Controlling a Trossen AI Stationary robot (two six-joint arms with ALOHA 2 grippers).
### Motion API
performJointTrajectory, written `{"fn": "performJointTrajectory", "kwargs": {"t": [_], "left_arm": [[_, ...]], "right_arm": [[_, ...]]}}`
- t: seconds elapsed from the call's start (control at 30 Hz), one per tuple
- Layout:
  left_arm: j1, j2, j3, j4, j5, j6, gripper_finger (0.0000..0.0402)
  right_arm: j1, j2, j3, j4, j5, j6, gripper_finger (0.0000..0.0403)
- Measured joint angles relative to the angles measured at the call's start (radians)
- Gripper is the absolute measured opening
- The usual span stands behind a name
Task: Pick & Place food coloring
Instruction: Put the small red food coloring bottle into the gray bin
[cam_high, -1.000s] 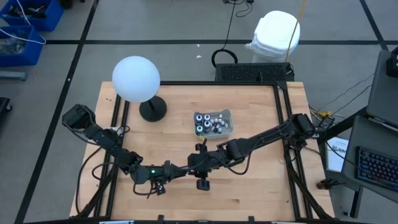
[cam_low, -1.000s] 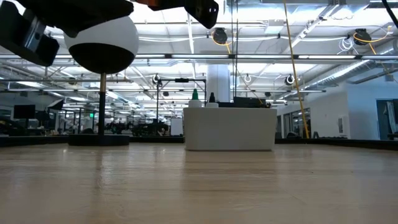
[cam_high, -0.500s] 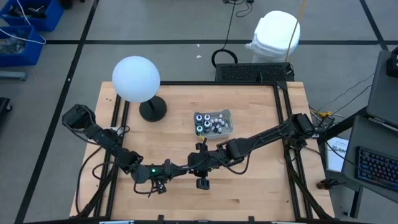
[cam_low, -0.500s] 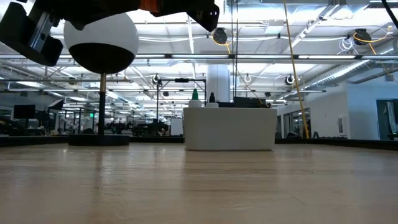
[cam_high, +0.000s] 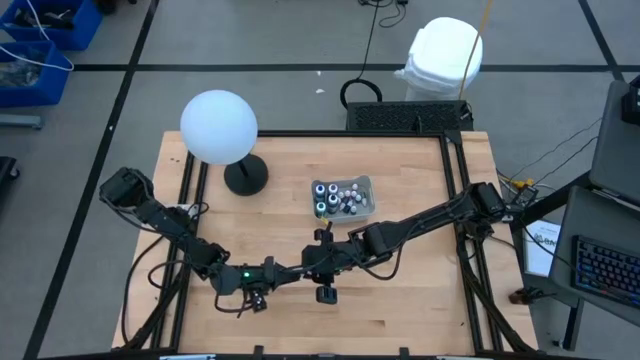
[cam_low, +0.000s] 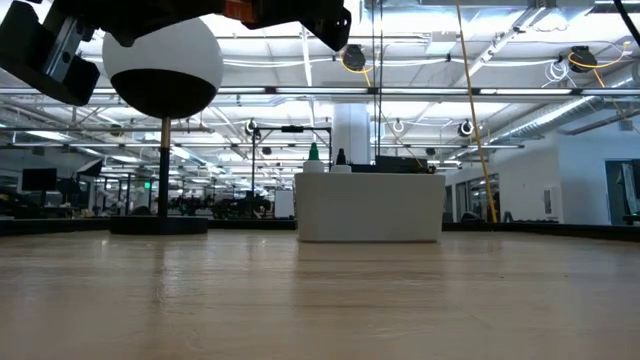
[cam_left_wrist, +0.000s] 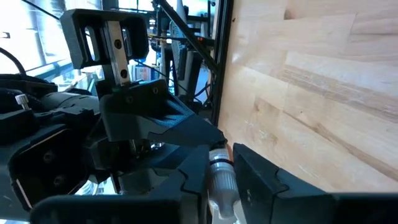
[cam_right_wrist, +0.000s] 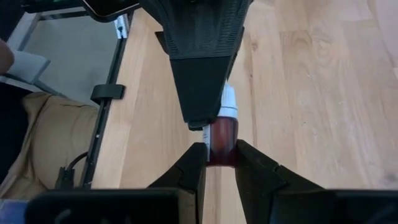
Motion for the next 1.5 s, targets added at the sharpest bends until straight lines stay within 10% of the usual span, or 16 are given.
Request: {"fn": "performJointTrajectory", "kwargs": {"t": [0.4,1.3,1.5], "left_arm": [[0.003,0.001,-0.001,-0.006,0.035,0.003,0.0147],[0.018,0.001,-0.001,0.034,0.093,0.032,0.0076],[0.019,0.001,-0.002,0.036,0.081,0.016,0.0075]], "right_arm": [[0.007,0.000,0.000,0.006,-0.072,-0.008,0.0059],[0.005,0.000,0.000,0.011,-0.036,-0.031,0.0062],[0.031,0.000,0.000,0.017,0.110,-0.168,0.0103]]}}
